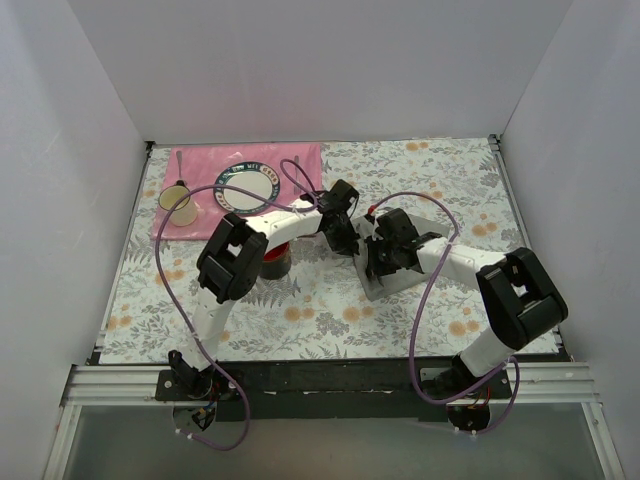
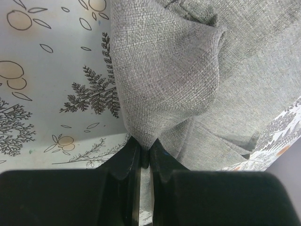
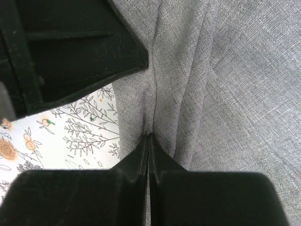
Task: Fold the napkin, place the utensils inside, and roll it up
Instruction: Roll the napkin with the utensil
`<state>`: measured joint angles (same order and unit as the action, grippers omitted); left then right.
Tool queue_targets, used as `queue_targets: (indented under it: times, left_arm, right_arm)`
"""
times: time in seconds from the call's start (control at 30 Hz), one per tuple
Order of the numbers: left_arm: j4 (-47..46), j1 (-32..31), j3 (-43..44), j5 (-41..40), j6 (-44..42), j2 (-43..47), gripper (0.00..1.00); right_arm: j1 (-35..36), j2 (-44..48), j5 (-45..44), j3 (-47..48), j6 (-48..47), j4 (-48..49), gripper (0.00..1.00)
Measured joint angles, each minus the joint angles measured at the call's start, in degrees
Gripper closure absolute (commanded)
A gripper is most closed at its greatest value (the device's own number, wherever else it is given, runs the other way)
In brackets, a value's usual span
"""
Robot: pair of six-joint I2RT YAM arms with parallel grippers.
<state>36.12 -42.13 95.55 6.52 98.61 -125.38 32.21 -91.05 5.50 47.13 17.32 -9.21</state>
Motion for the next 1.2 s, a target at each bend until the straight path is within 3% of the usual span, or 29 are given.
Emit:
queue_targets:
  times: [0.3,0.5,0.63,0.83,1.0,1.2]
  left_arm:
    - [6.6,-0.4,5.3,0.3,0.1,-2.6,1.0]
    - [8.0,-0.4,6.6,0.4,-0.2,-3.2,1.0]
    - [8.0,-0.4,6.6,0.6,-0.3,-3.3,1.0]
    - [8.5,-0.3,6.9,1.6,-0.7,-3.5,1.0]
    - [10.0,-0.3,8.1,2.5,-1.1,-4.1,1.0]
    - [10.8,-0.2,8.4,3.6,-1.4,-4.3,1.0]
  right_arm:
    - [1.4,5.6,-1.0,-2.1,-3.5,-3.5,0.81]
    - [3.2,8.6,-1.2,-2.1,-4.7,-4.1,0.63]
    - [4.4,10.8,-1.7,-2.1,-6.0,-4.0,0.44]
    - [8.7,10.1,-4.9,-2.1,-8.1,-3.0,0.29]
    - [13.0,8.1,-12.3,-2.1,-8.6,0.5,0.29]
    - [15.9,5.4,-19.4,-2.4,-9.4,5.0,0.44]
